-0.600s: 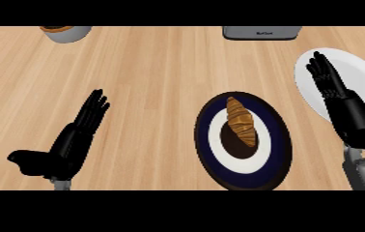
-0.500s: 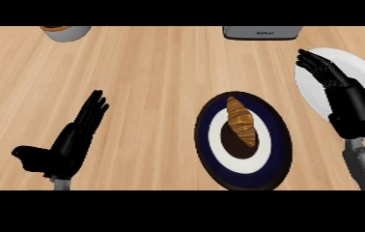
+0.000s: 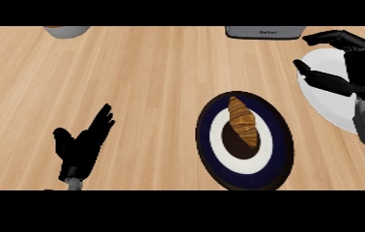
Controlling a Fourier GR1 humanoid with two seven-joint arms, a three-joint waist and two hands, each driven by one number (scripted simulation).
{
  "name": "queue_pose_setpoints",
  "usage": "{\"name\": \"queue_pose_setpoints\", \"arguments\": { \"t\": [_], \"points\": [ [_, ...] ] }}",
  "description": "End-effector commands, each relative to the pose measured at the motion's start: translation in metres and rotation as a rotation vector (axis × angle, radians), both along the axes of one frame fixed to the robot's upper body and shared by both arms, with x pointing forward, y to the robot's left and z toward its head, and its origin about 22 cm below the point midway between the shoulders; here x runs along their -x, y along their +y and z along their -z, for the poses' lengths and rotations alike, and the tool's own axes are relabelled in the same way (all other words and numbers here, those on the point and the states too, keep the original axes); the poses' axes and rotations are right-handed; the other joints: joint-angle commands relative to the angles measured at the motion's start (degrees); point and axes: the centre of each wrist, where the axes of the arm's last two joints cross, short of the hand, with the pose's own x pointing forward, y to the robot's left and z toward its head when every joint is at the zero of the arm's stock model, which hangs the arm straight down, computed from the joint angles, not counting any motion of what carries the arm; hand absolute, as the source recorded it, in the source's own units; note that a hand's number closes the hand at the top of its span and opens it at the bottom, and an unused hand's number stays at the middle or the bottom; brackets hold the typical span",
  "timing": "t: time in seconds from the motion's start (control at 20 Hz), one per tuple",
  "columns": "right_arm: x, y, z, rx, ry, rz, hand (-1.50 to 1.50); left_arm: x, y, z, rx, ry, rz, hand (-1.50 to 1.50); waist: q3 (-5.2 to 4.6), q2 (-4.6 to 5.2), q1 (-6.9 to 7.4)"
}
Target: Pick the croissant from the plate and place it in the plate
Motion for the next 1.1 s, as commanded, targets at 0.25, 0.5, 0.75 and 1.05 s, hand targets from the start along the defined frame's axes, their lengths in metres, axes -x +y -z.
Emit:
{"name": "queue_pose_setpoints", "arguments": {
  "t": [0.25, 0.5, 0.75, 1.05],
  "points": [
    [0.000, -0.021, 0.048, -0.023, -0.035, -0.092, -1.50, -0.010, 0.000, 0.025, 0.007, 0.062, -0.039, 0.00, 0.02, -0.57, -1.29],
    [-0.005, -0.030, -0.001, 0.301, 0.104, -0.132, -1.50, -0.005, -0.012, 0.006, 0.007, 0.065, -0.022, 0.00, -0.05, -0.72, -0.97],
    [0.005, -0.007, -0.016, 0.563, 0.230, -0.207, -1.50, -0.007, -0.005, 0.012, 0.004, 0.067, -0.034, 0.00, -0.10, -0.87, -1.75],
    [0.024, 0.046, -0.023, 0.685, 0.290, -0.181, -1.50, -0.013, 0.003, 0.018, 0.002, 0.081, -0.051, 0.00, -0.05, -0.81, -1.90]
  ]
}}
